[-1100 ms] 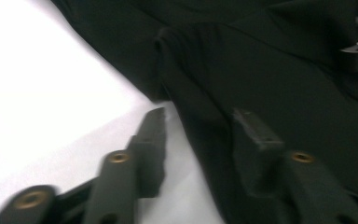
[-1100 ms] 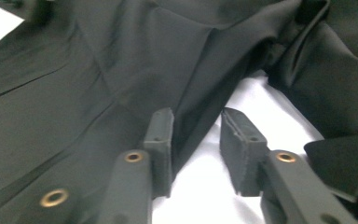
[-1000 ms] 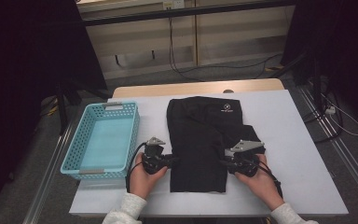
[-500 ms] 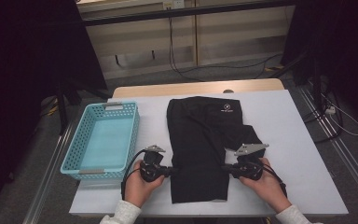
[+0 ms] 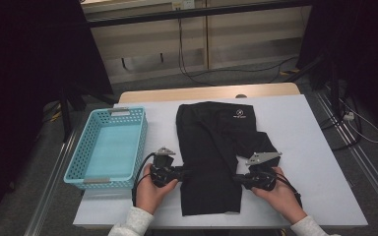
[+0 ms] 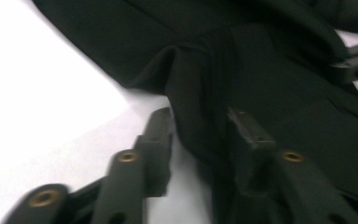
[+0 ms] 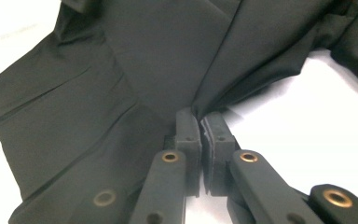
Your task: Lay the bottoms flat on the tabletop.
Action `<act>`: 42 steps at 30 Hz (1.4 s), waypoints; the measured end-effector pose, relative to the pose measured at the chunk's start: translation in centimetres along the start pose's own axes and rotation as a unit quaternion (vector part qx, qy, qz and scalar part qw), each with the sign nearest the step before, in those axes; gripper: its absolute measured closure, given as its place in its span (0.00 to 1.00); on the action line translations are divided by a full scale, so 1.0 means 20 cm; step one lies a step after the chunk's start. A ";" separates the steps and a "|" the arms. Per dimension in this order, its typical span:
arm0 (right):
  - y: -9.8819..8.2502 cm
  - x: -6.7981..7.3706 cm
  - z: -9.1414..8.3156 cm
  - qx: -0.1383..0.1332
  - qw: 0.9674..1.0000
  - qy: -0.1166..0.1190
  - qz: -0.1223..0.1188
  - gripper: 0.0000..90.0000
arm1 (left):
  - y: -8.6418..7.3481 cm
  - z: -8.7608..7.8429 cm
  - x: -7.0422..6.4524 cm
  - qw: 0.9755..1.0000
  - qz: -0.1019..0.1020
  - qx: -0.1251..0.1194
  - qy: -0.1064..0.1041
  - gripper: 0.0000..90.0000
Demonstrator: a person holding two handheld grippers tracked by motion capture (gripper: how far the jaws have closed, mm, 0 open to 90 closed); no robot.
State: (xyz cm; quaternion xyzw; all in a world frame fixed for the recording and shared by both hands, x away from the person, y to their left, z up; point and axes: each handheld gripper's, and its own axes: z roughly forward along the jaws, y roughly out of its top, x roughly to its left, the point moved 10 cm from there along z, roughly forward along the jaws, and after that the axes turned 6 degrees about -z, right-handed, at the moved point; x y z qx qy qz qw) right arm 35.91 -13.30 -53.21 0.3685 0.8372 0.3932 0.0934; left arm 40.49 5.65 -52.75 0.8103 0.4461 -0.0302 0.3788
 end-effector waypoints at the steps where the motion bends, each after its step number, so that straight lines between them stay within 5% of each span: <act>1: 0.00 -0.01 0.00 -0.001 1.000 -0.002 0.003 0.96 | 0.00 0.00 0.00 1.000 0.000 0.001 -0.003 0.90; 6: -0.01 -0.05 -0.01 -0.008 1.000 -0.014 0.019 0.96 | -0.05 -0.03 -0.03 0.999 -0.004 0.035 -0.011 0.98; 15: 0.02 0.02 0.02 -0.003 1.000 0.005 0.000 0.95 | -0.10 -0.12 0.00 0.999 -0.001 0.042 0.006 0.98; 24: 0.04 0.09 0.06 0.000 1.000 0.026 -0.007 0.95 | -0.08 -0.18 0.05 0.999 -0.022 0.031 0.012 0.97; 29: 0.04 0.12 0.06 0.002 1.000 0.027 -0.015 0.95 | -0.06 -0.18 0.07 0.999 -0.017 0.017 0.025 0.82; 31: 0.04 0.12 0.06 0.002 1.000 0.027 -0.015 0.95 | -0.03 -0.18 0.08 0.999 -0.024 0.000 0.033 0.65; 34: 0.04 0.12 0.06 0.001 1.000 0.027 -0.014 0.95 | 0.01 -0.18 0.09 0.998 -0.029 -0.023 0.046 0.56; 42: 0.04 0.12 0.07 -0.002 1.000 0.026 -0.013 0.95 | 0.03 -0.07 0.15 0.997 -0.042 -0.015 0.066 0.62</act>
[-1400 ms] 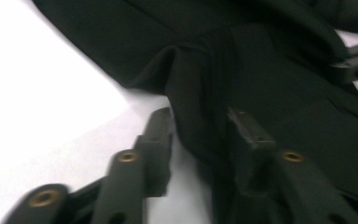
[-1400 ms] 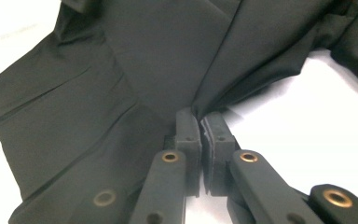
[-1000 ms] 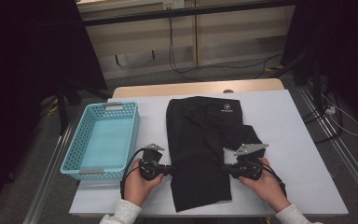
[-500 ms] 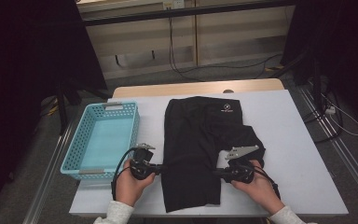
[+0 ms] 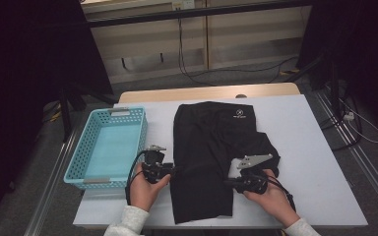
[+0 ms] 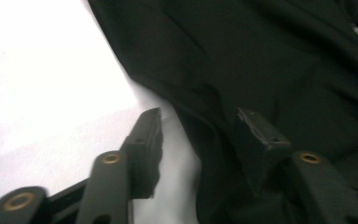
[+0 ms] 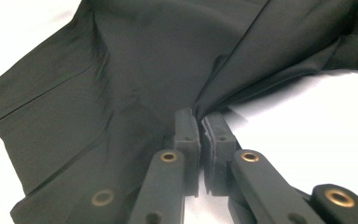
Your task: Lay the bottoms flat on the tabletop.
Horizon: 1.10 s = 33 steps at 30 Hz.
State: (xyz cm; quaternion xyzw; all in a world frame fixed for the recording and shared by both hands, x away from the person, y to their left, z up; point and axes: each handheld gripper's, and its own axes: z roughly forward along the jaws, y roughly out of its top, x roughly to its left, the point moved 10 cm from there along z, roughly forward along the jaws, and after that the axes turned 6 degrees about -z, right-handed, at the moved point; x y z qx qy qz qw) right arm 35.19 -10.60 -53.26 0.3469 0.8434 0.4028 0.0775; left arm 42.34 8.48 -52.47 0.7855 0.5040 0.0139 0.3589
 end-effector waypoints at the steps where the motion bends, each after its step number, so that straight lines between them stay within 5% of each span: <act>1: 0.00 0.00 0.00 0.000 1.000 0.000 0.000 0.95 | 0.00 0.00 0.00 1.000 -0.002 -0.001 0.004 0.69; 5: 0.00 0.00 0.00 -0.001 1.000 0.000 0.000 0.95 | -0.01 0.01 -0.01 1.000 0.001 0.011 0.005 0.89; 8: 0.00 0.00 0.00 -0.002 1.000 -0.001 0.001 0.95 | -0.02 0.01 -0.02 1.000 -0.005 0.016 -0.006 0.95; 24: 0.04 0.07 0.06 -0.002 1.000 0.012 -0.005 0.95 | 0.02 -0.08 0.07 1.000 -0.012 -0.004 0.024 0.98; 33: 0.04 0.09 0.05 -0.002 1.000 0.023 -0.005 0.97 | 0.01 -0.08 0.06 1.000 -0.011 0.002 0.022 0.98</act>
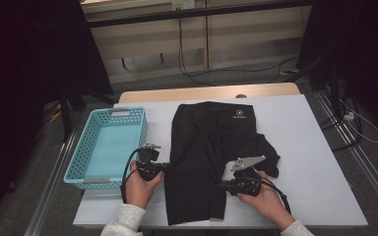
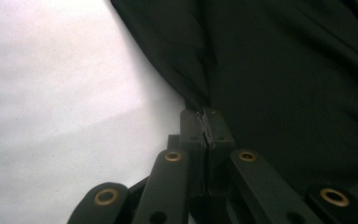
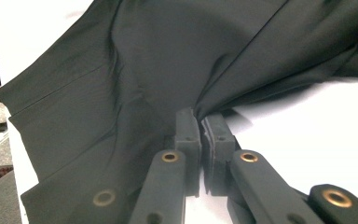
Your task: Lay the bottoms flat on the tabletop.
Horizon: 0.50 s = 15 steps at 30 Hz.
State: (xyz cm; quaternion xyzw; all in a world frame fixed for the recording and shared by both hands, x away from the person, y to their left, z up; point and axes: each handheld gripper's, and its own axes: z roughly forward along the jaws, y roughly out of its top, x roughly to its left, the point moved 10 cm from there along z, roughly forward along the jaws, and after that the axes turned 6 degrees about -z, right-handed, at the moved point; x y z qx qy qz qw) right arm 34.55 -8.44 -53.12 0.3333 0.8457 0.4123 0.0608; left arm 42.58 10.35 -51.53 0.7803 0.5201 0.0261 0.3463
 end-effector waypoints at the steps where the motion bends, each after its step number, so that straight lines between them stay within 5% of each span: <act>1: 0.00 0.01 0.00 0.000 1.000 0.004 -0.003 0.97 | 0.00 0.00 0.00 1.000 -0.001 0.000 0.000 0.98; 7: 0.01 0.01 0.00 0.007 1.000 -0.008 -0.020 0.97 | 0.00 0.00 0.00 1.000 -0.005 -0.005 -0.004 0.98; 15: -0.02 -0.07 -0.04 0.008 0.999 -0.034 0.002 0.97 | -0.02 0.04 -0.02 1.000 0.011 0.006 -0.002 0.87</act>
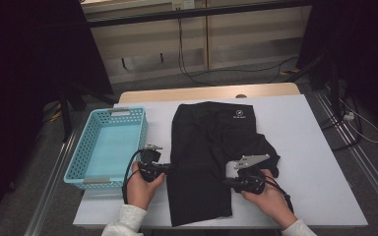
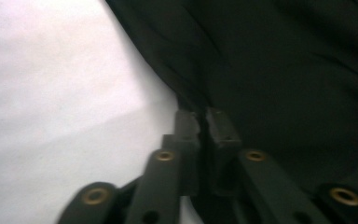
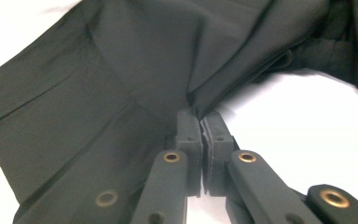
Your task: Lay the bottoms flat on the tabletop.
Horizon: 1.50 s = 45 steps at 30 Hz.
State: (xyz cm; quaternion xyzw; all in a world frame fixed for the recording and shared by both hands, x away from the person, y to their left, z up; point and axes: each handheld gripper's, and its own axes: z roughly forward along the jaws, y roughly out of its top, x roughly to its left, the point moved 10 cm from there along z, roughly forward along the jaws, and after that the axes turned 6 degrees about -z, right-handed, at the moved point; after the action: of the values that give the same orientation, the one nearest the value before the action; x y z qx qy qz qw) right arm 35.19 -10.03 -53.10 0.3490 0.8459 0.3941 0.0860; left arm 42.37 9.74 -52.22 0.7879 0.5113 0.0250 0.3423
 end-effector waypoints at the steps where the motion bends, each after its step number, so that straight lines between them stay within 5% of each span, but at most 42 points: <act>1: 0.00 0.00 0.00 0.001 1.000 -0.005 -0.003 0.97 | 0.00 0.00 0.00 1.000 0.002 0.002 -0.002 0.88; 6: 0.00 -0.01 0.01 -0.006 1.000 -0.006 -0.006 0.89 | 0.02 -0.01 0.02 1.000 0.013 -0.018 0.020 0.68; 13: 0.02 -0.07 -0.02 -0.011 0.998 -0.059 -0.022 0.67 | 0.00 0.00 0.03 1.000 0.011 -0.013 0.025 0.62; 16: 0.03 -0.08 -0.03 -0.021 0.998 -0.055 -0.024 0.62 | -0.02 0.00 0.01 1.000 0.001 -0.004 0.015 0.69; 19: 0.04 -0.10 -0.06 -0.028 0.998 -0.061 -0.016 0.59 | -0.05 -0.01 -0.02 1.000 -0.017 0.022 -0.008 0.86; 21: 0.03 -0.11 -0.07 -0.029 0.997 -0.063 -0.014 0.58 | -0.06 -0.01 -0.03 0.999 -0.018 0.032 -0.005 0.96; 30: 0.01 -0.22 -0.18 -0.046 0.995 -0.093 -0.001 0.52 | -0.04 -0.04 0.02 0.999 -0.021 0.024 0.011 0.98; 32: 0.00 -0.26 -0.22 -0.049 0.993 -0.104 0.006 0.51 | -0.02 -0.03 0.01 1.000 -0.012 0.012 0.015 0.90; 34: 0.00 -0.31 -0.25 -0.051 0.991 -0.124 0.006 0.50 | 0.01 -0.03 0.00 1.000 -0.002 -0.006 0.017 0.68; 37: -0.02 -0.37 -0.30 -0.053 0.988 -0.143 0.011 0.50 | 0.05 -0.04 -0.02 0.999 0.026 -0.033 0.013 0.50; 42: -0.08 -0.41 -0.28 -0.035 0.989 -0.145 0.018 0.52 | 0.06 -0.01 -0.04 0.998 0.055 -0.038 0.006 0.35; 45: -0.10 -0.40 -0.25 -0.014 0.988 -0.153 -0.006 0.55 | 0.06 0.01 -0.05 0.998 0.059 -0.038 0.006 0.31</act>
State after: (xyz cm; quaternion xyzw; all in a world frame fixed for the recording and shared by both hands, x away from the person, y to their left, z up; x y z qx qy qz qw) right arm 38.11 -19.21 -52.26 0.3987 0.8195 0.3468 0.2219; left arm 42.86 8.56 -51.30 0.8029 0.4646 0.0692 0.3670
